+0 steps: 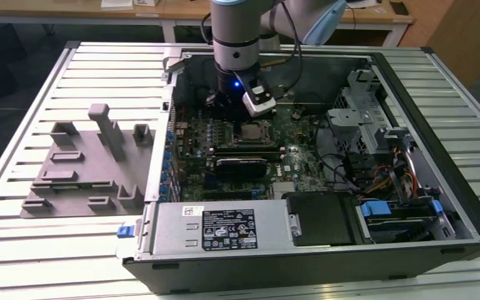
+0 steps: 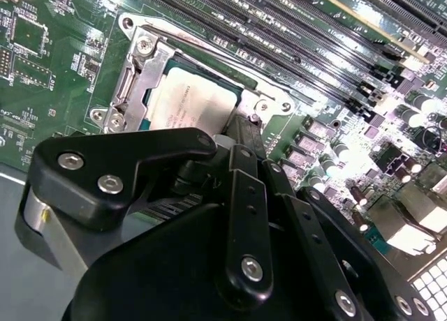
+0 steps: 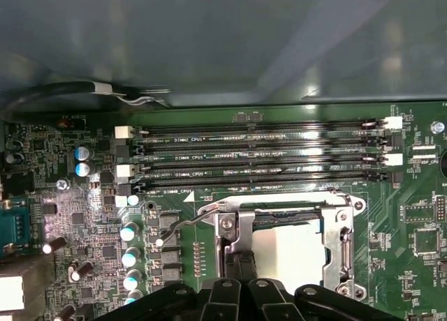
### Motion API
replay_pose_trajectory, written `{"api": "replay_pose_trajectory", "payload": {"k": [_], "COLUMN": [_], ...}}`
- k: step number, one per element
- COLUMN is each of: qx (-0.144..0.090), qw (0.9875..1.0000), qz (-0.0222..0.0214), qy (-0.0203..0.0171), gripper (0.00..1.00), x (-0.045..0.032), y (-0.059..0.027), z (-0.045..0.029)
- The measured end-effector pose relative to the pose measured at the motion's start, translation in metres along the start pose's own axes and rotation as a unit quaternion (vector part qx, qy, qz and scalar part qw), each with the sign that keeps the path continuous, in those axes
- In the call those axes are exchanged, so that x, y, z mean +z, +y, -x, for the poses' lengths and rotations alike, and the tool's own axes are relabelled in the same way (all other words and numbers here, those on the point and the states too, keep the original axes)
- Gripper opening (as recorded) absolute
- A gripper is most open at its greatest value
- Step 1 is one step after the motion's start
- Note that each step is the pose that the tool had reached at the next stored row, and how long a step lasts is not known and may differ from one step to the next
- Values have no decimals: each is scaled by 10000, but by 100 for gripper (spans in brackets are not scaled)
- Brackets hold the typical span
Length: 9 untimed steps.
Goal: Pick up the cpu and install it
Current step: 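Close the cpu cover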
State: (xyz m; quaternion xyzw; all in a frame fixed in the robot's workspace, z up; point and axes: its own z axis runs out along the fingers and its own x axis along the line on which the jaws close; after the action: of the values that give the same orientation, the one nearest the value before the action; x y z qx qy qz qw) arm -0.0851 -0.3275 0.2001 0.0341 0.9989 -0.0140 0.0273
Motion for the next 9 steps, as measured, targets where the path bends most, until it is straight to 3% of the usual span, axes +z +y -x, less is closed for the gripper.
{"api": "replay_pose_trajectory", "payload": {"k": [6, 9], "qx": [-17, -22], "qw": [10000, 10000], "qz": [3, 2], "qy": [2, 4], "gripper": [11, 11], "x": [-7, -50], "y": [3, 1], "z": [27, 29]}}
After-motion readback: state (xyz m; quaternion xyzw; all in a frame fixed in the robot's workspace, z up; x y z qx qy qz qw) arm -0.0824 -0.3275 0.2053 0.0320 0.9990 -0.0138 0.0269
